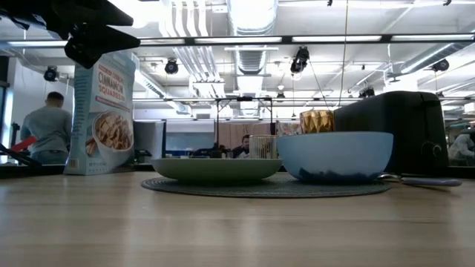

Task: Arrange a breakfast setting
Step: Put the dark red apple into the green plate

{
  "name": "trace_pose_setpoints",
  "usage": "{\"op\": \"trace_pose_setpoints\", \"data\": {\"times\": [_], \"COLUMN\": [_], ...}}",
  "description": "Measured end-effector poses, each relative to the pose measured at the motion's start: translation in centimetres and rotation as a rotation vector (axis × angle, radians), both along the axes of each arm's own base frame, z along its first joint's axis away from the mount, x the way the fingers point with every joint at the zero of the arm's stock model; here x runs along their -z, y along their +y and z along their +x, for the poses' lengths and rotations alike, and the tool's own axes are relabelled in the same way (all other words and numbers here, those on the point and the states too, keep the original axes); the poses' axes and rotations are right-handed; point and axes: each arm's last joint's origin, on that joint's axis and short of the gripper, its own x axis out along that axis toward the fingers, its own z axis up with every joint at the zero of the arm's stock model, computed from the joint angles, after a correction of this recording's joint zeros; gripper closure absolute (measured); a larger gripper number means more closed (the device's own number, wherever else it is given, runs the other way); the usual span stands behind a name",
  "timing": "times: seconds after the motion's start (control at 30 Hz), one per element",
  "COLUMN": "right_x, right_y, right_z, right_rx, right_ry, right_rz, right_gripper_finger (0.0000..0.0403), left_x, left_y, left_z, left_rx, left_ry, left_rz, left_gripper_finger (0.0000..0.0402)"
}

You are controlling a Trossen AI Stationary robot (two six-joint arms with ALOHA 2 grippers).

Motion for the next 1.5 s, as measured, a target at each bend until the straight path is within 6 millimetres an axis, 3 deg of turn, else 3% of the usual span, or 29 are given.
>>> {"op": "trace_pose_setpoints", "data": {"times": [0.27, 0.47, 0.7, 1.07, 1.33, 1.4, 1.5], "right_x": [0.4, -0.2, -3.4, -8.6, -11.4, -11.9, -12.8], "right_y": [0.0, 0.3, 0.4, -1.2, -3.7, -4.6, -6.1], "right_z": [0.1, 0.2, 0.2, -1.0, -1.4, -1.4, -0.7], "right_rx": [0.067, 0.063, 0.105, 0.337, 0.591, 0.656, 0.756], "right_ry": [0.013, 0.002, -0.015, -0.02, -0.228, -0.353, -0.693], "right_rz": [-0.037, -0.016, 0.028, 0.006, -0.078, -0.124, -0.205], "right_gripper_finger": [0.0213, 0.0217, 0.0217, 0.0219, 0.0221, 0.0221, 0.0221], "left_x": [0.0, 0.0, 0.0, 0.0, 0.0, 0.0, 0.0], "left_y": [0.0, 0.0, 0.0, 0.0, 0.0, 0.0, 0.0], "left_z": [0.0, 0.0, 0.0, 0.0, 0.0, 0.0, 0.0], "left_rx": [0.0, 0.0, 0.0, 0.0, 0.0, 0.0, 0.0], "left_ry": [0.0, 0.0, 0.001, 0.0, 0.0, 0.0, 0.0], "left_rz": [0.0, 0.0, 0.0, 0.0, 0.0, 0.0, 0.0], "left_gripper_finger": [0.0196, 0.0196, 0.0196, 0.0196, 0.0196, 0.0196, 0.0196]}}
